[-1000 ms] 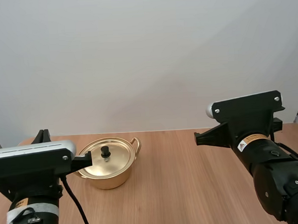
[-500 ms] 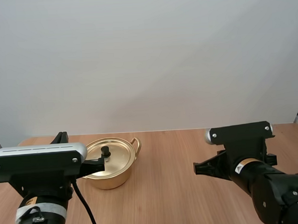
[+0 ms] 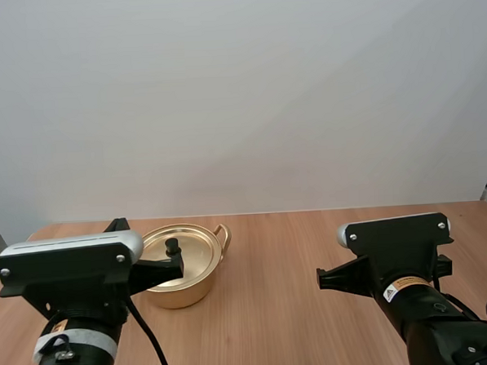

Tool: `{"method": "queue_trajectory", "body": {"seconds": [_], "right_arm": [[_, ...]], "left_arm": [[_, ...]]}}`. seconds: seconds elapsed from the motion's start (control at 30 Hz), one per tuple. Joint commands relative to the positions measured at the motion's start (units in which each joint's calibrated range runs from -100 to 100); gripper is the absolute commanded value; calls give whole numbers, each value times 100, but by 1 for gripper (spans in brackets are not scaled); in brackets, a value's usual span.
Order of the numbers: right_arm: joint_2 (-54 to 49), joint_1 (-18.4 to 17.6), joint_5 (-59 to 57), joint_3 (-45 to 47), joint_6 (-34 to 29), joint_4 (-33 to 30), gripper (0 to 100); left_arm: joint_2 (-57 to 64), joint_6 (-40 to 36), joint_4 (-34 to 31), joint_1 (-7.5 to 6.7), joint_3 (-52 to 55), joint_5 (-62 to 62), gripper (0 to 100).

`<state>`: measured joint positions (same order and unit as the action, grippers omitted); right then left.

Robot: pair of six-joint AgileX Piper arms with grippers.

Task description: Open the pot, put the car inside, and close it

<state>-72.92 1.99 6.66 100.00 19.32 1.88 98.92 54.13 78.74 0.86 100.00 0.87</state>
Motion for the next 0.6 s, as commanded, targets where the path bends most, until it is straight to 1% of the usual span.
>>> {"method": "queue_trajectory", "body": {"seconds": [0.0, 0.23, 0.3, 0.37, 0.57], "right_arm": [[-4, 4, -78, 0, 5, 0, 0], [-4, 4, -78, 0, 5, 0, 0], [-4, 4, -78, 0, 5, 0, 0], [-4, 4, -78, 0, 5, 0, 0], [-4, 4, -78, 0, 5, 0, 0]], "left_arm": [[-38, -98, -114, 3, 0, 141, 0], [-41, -108, -63, 3, 0, 56, 0], [-41, -73, -191, 3, 0, -87, 0], [-27, -14, -461, 3, 0, -209, 0], [-27, -14, -485, 3, 0, -223, 0]]}}
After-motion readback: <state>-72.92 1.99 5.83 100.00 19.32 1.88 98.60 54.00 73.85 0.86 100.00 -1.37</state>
